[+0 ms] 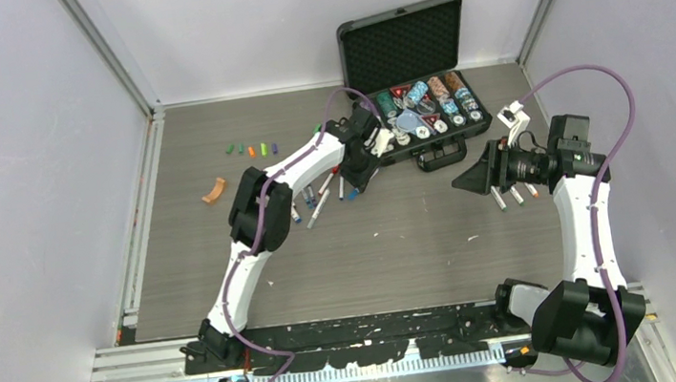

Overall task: Open the pen caps
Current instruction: Pick up the pen from the center of the board.

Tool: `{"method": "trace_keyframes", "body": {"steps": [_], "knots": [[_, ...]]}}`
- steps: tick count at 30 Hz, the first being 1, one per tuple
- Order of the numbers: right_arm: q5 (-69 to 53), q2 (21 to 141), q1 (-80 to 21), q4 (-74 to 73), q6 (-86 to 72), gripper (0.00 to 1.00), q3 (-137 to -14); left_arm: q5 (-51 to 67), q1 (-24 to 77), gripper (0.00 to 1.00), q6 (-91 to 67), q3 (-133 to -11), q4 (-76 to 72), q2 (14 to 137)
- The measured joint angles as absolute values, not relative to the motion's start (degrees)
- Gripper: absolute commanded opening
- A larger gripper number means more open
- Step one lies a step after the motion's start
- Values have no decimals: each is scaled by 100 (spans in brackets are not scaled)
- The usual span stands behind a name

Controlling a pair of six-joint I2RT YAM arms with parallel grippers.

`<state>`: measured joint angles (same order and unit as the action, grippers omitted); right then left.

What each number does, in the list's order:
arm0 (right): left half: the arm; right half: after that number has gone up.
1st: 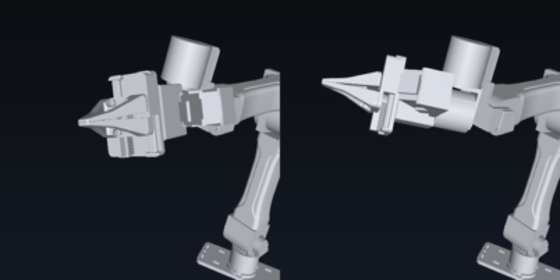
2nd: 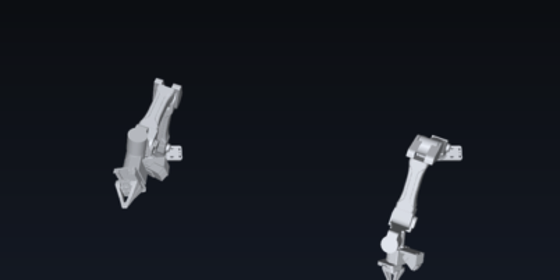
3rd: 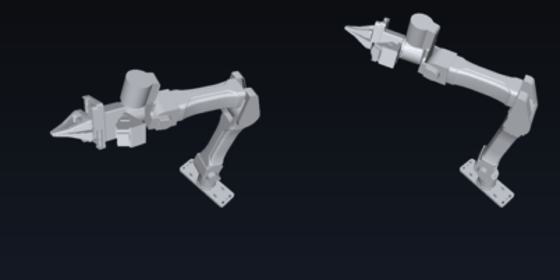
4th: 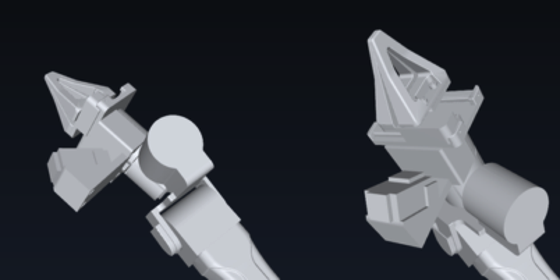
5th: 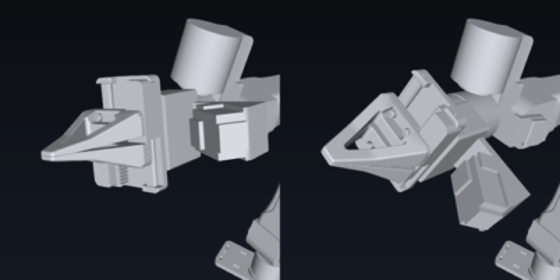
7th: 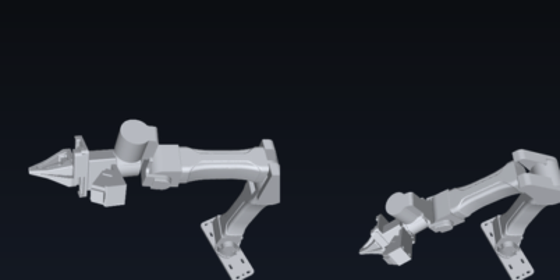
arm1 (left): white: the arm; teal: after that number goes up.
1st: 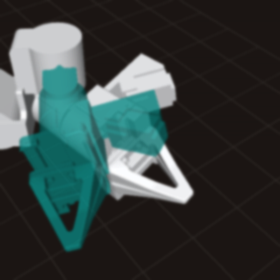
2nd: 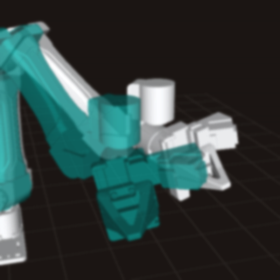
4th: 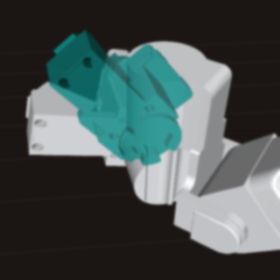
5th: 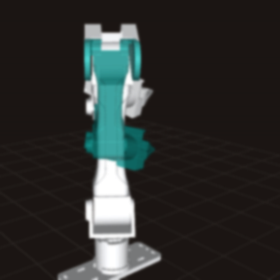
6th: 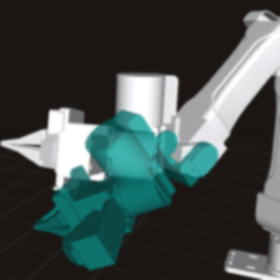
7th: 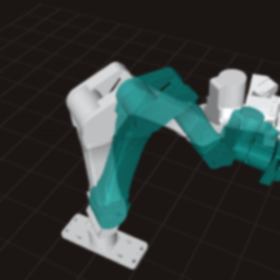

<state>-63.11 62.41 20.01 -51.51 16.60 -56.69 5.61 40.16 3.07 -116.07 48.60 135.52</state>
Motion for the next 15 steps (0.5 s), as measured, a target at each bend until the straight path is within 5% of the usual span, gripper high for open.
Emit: {"method": "trace_keyframes", "body": {"steps": [2, 3, 15], "knots": [[-6311, 6241, 2001, -5151, 1662, 65, -5669, 550, 4016, 3, 316, -11603, 4853, 13552], [-6313, 6241, 2001, -5151, 1662, 65, -5669, 543, 4014, 0, 296, -11601, 4849, 13552], [-6436, 6318, 1994, -5417, 2001, 65, -5708, 1341, 3999, 0, -119, -10755, 4729, 12862]]}}
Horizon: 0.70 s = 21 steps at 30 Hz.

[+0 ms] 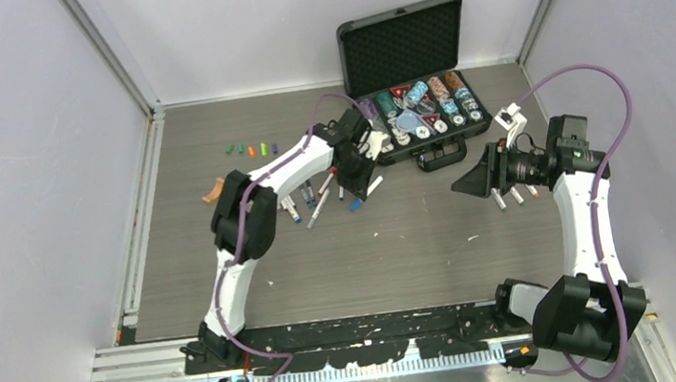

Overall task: Open the pen caps
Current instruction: Pick up the pen from the center of the board.

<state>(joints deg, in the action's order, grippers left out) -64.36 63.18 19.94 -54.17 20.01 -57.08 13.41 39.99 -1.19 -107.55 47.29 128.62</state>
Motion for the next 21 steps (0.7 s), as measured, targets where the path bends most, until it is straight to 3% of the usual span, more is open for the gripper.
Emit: {"method": "trace_keyframes", "body": {"steps": [10, 18, 21], "knots": [[-6278, 6370, 757, -5979, 3715, 68, -5719, 3964, 4001, 0, -1649, -8812, 3583, 10814], [-6003, 6145, -517, -6938, 7183, 68, -5572, 5669, 4001, 0, -2941, -7526, 2923, 10847], [-5662, 6379, -1013, -6862, 7758, 67, -5544, 5970, 4001, 0, -3118, -7467, 2840, 10847]]}}
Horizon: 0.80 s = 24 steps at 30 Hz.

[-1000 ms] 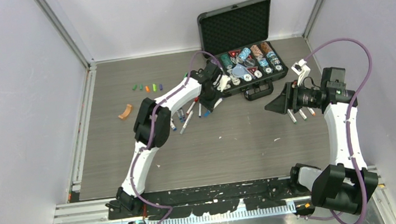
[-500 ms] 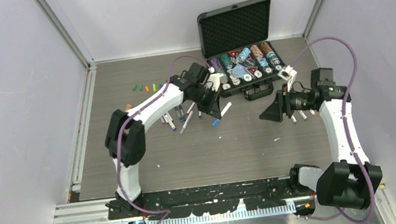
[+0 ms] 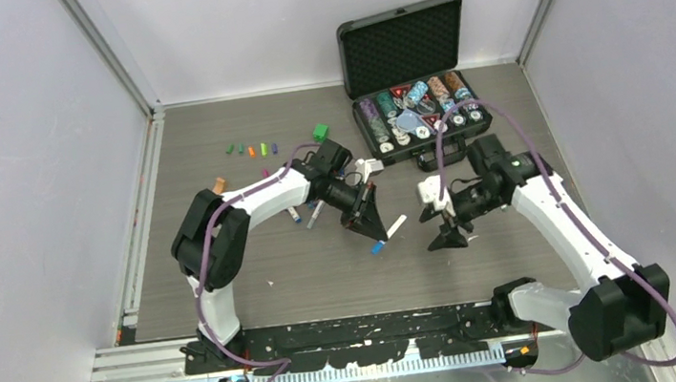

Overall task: Open the pen caps
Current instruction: Pick up the pen from the center of the board, then open the pen cap from the pen.

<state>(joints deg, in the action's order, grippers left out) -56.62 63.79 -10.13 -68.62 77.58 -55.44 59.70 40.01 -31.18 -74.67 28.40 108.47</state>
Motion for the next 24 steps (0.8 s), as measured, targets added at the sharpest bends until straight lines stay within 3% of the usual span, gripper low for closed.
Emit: {"method": "trace_keyframes", "body": {"steps": [5, 24], "knots": [[-5009, 6451, -1876, -6366, 8049, 65, -5118, 6313, 4056, 0, -3308, -7470, 2606, 10879], [-4281, 6423, -2338, -5505, 7843, 63, -4941, 6589, 4611, 0, -3516, -7800, 2504, 11345]]}}
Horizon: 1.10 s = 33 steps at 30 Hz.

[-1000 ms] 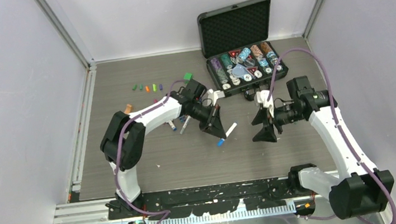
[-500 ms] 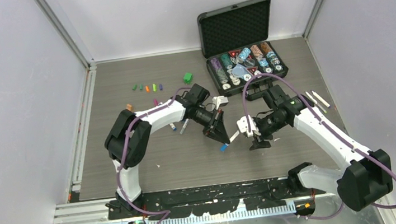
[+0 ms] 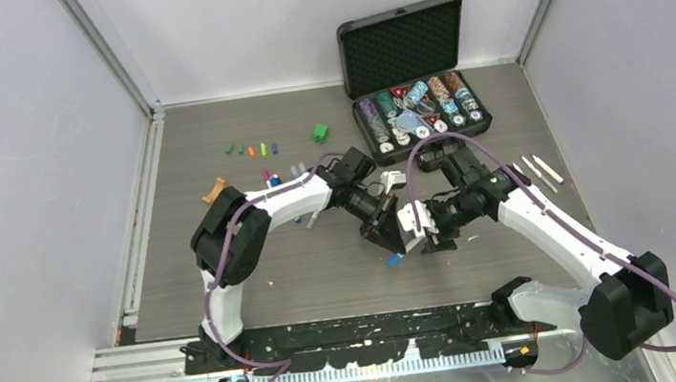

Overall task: Open the pen caps
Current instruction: Open the pen cap from the pen.

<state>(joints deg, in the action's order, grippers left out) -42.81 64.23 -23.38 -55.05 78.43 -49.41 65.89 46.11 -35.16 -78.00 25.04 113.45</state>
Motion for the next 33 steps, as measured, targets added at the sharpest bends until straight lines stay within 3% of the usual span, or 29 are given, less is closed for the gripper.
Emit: {"method": "trace_keyframes", "body": {"steps": [3, 8, 12, 15, 23, 29, 33], "knots": [[-4195, 6423, -2401, -5417, 7802, 58, -4836, 6602, 4685, 0, -3546, -7824, 2504, 11393], [-4051, 6449, -2606, -5393, 7841, 39, -4700, 6613, 4733, 0, -3566, -7898, 2510, 11443], [-3946, 6493, -2729, -5358, 7953, 13, -4678, 6672, 4731, 0, -3562, -7983, 2515, 11443], [-3927, 6486, -2744, -5415, 7996, 1, -4641, 6683, 4724, 1, -3551, -7994, 2554, 11443], [-3920, 6368, -2744, -5413, 8160, 0, -4578, 6536, 4713, 52, -3555, -8042, 2622, 11441], [-3946, 6241, -2742, -5631, 8134, 0, -4580, 5981, 4473, 60, -3953, -7625, 2115, 10759], [-4163, 6239, -2637, -5996, 8034, 0, -4742, 5109, 3997, 69, -4268, -6657, 1199, 9282]]}}
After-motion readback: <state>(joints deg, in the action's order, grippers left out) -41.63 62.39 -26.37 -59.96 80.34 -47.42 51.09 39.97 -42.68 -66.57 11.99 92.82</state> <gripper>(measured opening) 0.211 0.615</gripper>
